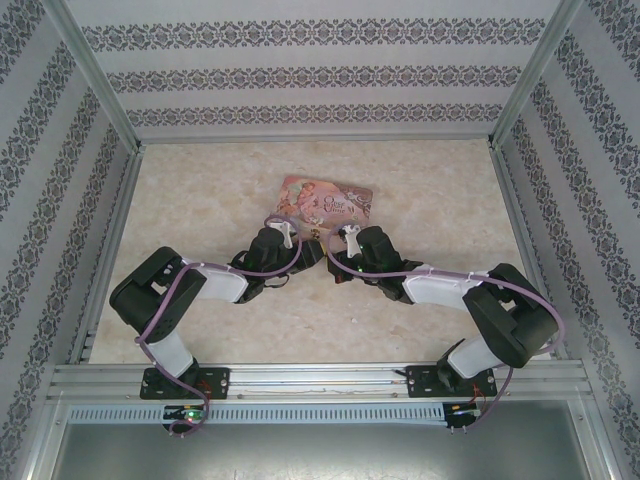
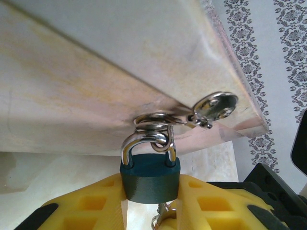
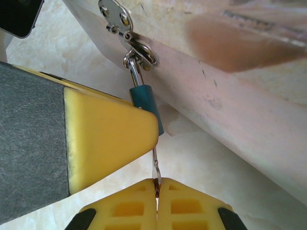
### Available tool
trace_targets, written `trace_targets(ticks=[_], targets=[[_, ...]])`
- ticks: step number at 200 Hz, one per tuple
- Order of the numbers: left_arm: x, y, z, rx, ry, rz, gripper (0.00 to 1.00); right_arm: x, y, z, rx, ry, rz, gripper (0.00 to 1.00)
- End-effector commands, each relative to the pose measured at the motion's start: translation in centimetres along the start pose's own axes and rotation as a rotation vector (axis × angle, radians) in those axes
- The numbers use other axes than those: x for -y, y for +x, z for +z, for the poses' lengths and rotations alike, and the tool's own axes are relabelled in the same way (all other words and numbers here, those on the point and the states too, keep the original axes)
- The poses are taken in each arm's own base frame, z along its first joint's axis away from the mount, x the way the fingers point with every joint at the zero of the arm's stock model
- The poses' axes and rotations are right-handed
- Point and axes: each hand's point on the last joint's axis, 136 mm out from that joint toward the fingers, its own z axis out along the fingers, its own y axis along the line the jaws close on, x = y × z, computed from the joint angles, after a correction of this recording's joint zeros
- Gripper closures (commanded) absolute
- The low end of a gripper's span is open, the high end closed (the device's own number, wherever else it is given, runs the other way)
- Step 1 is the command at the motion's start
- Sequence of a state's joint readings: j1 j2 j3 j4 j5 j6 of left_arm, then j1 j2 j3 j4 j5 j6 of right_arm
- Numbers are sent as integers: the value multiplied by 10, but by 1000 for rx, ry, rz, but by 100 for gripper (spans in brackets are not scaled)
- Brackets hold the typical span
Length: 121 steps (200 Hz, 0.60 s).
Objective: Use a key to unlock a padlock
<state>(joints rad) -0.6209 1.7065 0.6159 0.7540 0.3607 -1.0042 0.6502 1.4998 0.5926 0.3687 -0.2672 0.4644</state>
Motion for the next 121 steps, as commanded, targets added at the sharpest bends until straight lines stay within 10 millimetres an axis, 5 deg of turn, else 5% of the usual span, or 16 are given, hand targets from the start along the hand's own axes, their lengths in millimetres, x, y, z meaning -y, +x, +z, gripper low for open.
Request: trace_targets(ticks=[1,68,121], targets=[[29,33,7,-136,115,20,71,-44,-81,-11,251,-126,-88,100],[36,35,11,-153,139,15,71,-56,-102,-13,364,-171,-92,100],[35,36,8,-153,137,13,72,-45,-111,-11,412,-145,-107,100]])
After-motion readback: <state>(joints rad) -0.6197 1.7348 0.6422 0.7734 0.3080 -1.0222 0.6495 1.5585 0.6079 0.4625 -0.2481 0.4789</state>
